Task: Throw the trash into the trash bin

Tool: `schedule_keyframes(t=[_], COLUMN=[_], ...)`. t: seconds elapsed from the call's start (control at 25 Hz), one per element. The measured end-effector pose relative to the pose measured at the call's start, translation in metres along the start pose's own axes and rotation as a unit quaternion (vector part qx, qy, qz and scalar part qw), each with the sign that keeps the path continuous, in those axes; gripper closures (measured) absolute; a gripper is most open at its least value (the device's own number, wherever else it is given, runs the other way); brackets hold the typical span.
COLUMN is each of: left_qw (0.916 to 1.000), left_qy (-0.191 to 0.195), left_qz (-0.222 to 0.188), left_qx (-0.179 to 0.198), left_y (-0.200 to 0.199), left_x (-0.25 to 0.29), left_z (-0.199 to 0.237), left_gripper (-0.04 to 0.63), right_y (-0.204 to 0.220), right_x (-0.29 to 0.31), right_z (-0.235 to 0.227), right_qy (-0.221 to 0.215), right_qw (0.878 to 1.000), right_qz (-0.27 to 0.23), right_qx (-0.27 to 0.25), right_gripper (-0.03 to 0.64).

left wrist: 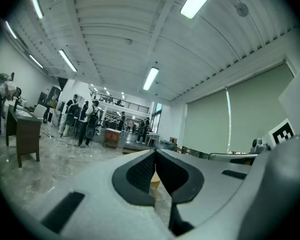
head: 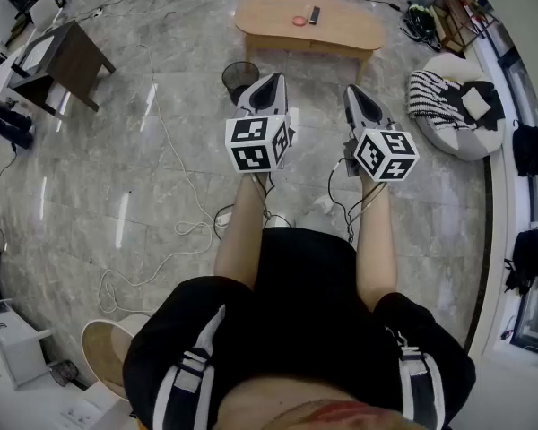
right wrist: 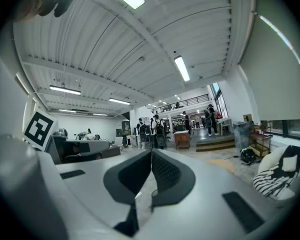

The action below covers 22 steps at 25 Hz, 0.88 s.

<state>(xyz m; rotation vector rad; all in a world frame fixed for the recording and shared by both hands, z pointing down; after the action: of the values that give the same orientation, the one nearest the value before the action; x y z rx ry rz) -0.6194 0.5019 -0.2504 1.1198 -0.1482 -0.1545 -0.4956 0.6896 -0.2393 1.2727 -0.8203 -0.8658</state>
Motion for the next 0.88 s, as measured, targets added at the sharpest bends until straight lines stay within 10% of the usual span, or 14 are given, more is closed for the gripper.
schedule_keyframes(t=[0.88], left_qw=[0.9993], left_qy=[-0.009], left_qz=[0.036], left_qx=[-0.007], left_y=[0.018], left_x=[0.128], left_z=[0.004], left_gripper=[0.586], right_y=[0.042], right_x=[0.074], right_z=[-0.108], right_qy=[0.011], right_qw=[0.998], right_qz=[-0.002], right_qx=[0.057], right_gripper=[0.604])
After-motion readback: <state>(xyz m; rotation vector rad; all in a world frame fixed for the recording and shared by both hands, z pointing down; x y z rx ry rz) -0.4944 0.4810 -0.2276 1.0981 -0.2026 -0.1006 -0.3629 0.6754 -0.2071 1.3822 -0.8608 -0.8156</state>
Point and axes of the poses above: the fingertips, and each gripper's own axes: x forward along the fingers, z to its left, y out of its underside, the point moved 9 cm from there along -x, backward along the fingers, and after that the axes turned 15 degrees about -x, right-handed, at the moved point
